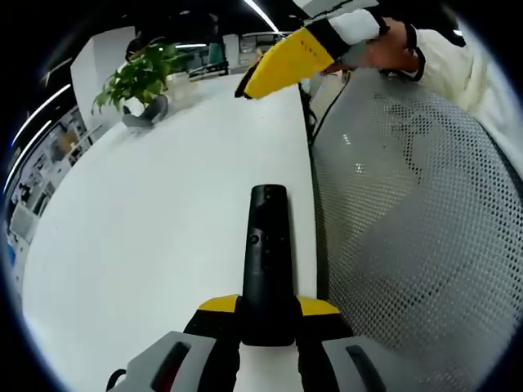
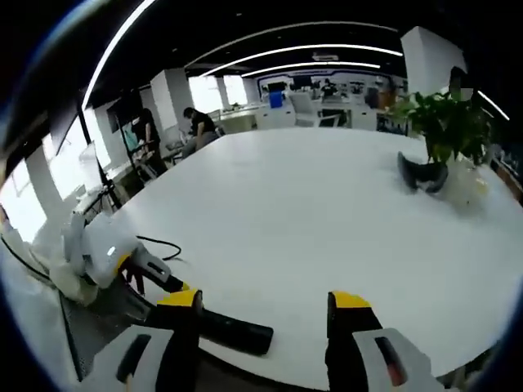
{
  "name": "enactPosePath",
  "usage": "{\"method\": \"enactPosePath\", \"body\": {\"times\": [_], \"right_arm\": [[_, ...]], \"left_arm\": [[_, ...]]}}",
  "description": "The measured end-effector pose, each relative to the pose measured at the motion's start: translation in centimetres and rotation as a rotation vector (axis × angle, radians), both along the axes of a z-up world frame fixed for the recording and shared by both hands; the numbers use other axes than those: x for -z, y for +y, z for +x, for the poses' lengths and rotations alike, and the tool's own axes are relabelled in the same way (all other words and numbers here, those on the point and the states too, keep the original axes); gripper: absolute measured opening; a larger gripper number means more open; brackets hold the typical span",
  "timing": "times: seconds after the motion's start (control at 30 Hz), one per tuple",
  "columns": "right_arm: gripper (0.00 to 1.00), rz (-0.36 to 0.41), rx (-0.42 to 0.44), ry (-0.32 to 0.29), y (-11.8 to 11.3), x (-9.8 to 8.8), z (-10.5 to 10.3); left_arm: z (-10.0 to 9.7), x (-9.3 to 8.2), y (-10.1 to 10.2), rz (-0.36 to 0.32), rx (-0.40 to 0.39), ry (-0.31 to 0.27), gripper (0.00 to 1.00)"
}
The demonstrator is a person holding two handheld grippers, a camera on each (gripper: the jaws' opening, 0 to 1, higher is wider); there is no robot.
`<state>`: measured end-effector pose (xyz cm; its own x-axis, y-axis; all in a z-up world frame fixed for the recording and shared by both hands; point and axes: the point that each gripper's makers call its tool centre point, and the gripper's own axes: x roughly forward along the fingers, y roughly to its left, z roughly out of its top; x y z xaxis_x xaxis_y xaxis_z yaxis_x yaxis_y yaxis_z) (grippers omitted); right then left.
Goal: Press the specified remote control buttons in sequence, fully releasing each button before pressing the next.
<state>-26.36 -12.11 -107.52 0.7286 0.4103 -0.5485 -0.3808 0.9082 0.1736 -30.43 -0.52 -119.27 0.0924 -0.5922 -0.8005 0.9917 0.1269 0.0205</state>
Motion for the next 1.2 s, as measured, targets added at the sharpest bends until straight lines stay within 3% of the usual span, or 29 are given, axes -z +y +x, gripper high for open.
{"method": "enactPosePath", "body": {"times": [0.1, 0.17, 0.3, 0.4, 0.5, 0.53, 0.57, 0.6, 0.63, 0.67, 0.8, 1.2], "right_arm": [[0.76, -0.011, 0.067, -0.021, -1.7, 0.2, 0.0], [0.77, -0.084, 0.104, -0.012, -3.0, 0.5, -0.2], [0.81, -0.162, 0.136, -0.113, -3.9, -1.0, 0.6], [0.84, -0.177, 0.169, -0.109, -5.0, -0.4, 0.7], [0.83, -0.16, 0.191, -0.1, -5.3, -0.3, 0.8], [0.82, -0.172, 0.201, -0.147, -5.1, -0.7, 1.1], [0.81, -0.192, 0.209, -0.187, -5.1, -0.9, 1.3], [0.8, -0.218, 0.203, -0.187, -5.0, -0.6, 1.3], [0.79, -0.29, 0.18, -0.152, -5.2, -0.1, 1.0], [0.78, -0.306, 0.183, -0.165, -5.4, -0.2, 1.0], [0.78, -0.27, 0.204, -0.166, -5.7, -0.2, 1.1], [0.78, -0.31, 0.242, -0.185, -6.6, -0.4, 1.2]], "left_arm": [[0.2, 0.0, 0.0, 0.003, 0.013, 0.003, 0.24], [0.5, 0.0, 0.0, 0.013, 0.024, -0.004, 0.24], [1.0, 0.0, 0.3, 0.037, 0.039, -0.02, 0.24], [1.4, 0.1, 0.5, 0.044, 0.05, -0.012, 0.24], [1.5, 0.1, 0.7, 0.048, 0.058, 0.006, 0.24], [1.6, 0.1, 0.7, 0.051, 0.06, 0.011, 0.24], [1.6, 0.1, 0.7, 0.057, 0.066, 0.013, 0.24], [1.6, 0.1, 0.7, 0.061, 0.071, 0.013, 0.24], [1.7, 0.1, 0.7, 0.065, 0.078, 0.013, 0.24], [1.8, 0.1, 0.7, 0.07, 0.085, 0.014, 0.24], [2.2, 0.1, 0.8, 0.078, 0.098, 0.026, 0.24], [4.5, 0.1, 0.9, 0.107, 0.137, 0.031, 0.24]]}}
